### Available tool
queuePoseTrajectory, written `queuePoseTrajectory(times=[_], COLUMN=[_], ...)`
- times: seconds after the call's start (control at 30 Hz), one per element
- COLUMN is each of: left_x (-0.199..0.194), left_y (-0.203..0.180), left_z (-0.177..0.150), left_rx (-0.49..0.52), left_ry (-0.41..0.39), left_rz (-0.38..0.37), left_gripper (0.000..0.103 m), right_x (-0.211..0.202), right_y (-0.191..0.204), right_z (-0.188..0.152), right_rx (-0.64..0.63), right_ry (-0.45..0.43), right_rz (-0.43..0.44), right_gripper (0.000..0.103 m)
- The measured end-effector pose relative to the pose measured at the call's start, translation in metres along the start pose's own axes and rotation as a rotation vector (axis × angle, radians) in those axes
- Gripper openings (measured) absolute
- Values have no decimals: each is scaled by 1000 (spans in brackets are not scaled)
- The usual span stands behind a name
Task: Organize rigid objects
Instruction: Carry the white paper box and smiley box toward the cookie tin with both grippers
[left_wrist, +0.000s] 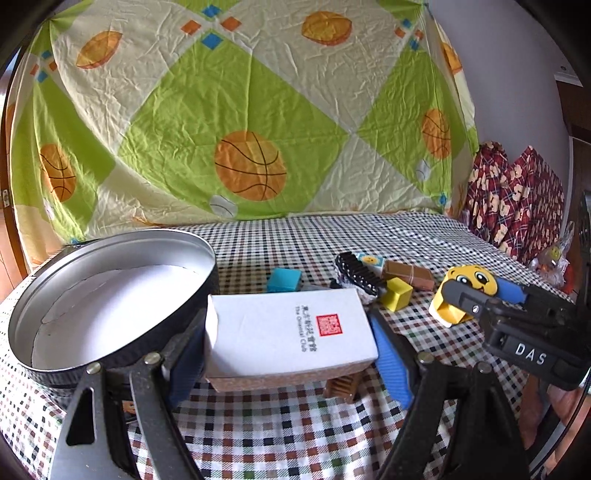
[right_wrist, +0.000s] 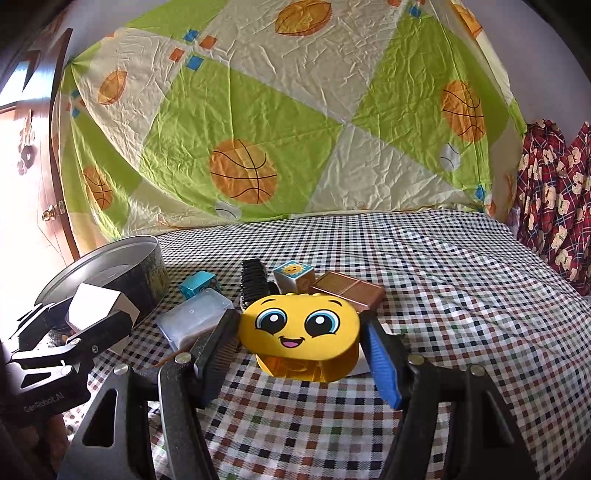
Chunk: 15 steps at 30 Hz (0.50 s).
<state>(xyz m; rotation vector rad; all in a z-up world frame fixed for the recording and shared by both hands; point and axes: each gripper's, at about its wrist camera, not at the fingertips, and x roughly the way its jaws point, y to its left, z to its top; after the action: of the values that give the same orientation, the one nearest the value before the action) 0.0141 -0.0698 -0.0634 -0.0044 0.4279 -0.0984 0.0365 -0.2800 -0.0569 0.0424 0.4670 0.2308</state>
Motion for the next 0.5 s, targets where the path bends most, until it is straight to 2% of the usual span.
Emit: queuePoseTrajectory(times=[0.5], left_x=[-20], left_y=[23], left_z=[-3], left_rx=[-23], left_ry=[-111], left_rz=[51], left_gripper=[82], right_x=[5], right_y=[31], right_z=[-2], right_rx=[-26], right_ry=[-13], right_rz=[24], right_gripper=[67])
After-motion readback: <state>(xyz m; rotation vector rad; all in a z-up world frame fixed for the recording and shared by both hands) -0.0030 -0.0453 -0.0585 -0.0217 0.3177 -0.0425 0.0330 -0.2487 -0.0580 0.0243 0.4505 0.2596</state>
